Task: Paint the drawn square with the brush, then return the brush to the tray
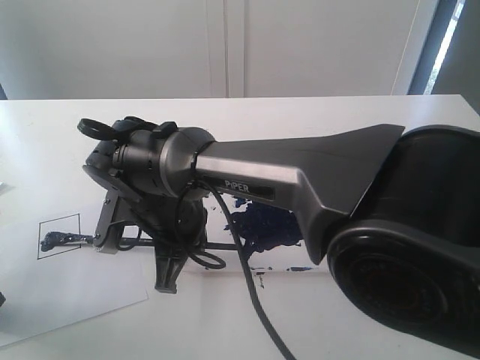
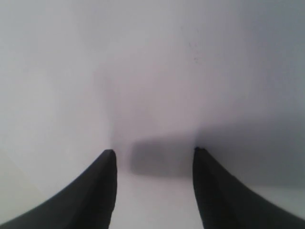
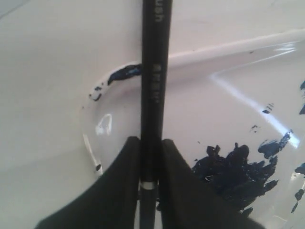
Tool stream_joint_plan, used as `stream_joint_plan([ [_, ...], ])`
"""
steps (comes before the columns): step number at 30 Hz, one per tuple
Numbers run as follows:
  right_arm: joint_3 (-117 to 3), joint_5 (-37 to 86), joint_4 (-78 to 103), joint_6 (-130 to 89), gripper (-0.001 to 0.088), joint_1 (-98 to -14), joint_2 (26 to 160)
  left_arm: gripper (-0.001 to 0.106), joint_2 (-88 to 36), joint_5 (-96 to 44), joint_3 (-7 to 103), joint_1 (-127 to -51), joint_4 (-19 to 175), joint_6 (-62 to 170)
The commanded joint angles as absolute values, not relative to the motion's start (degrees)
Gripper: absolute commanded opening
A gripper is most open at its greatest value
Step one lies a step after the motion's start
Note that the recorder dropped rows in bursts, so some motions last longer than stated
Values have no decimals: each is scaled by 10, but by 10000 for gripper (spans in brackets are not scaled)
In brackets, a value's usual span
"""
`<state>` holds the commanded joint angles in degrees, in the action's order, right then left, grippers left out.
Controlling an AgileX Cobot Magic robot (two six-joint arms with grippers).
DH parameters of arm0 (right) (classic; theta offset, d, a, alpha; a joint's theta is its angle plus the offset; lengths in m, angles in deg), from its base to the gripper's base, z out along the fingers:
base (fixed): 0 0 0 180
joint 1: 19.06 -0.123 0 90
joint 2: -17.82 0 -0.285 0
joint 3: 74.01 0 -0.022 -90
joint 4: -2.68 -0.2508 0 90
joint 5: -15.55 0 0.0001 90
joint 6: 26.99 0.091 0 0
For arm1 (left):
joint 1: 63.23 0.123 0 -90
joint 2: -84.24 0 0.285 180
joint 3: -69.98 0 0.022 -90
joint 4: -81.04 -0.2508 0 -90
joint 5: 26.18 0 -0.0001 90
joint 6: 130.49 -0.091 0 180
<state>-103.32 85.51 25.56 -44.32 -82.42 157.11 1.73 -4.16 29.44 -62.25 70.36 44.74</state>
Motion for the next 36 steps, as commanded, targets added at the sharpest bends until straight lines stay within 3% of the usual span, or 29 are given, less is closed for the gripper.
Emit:
stream_joint_plan([
  [36, -1033, 847, 347, -387, 0, -824, 1571, 536, 17, -39, 294, -623, 704, 447],
])
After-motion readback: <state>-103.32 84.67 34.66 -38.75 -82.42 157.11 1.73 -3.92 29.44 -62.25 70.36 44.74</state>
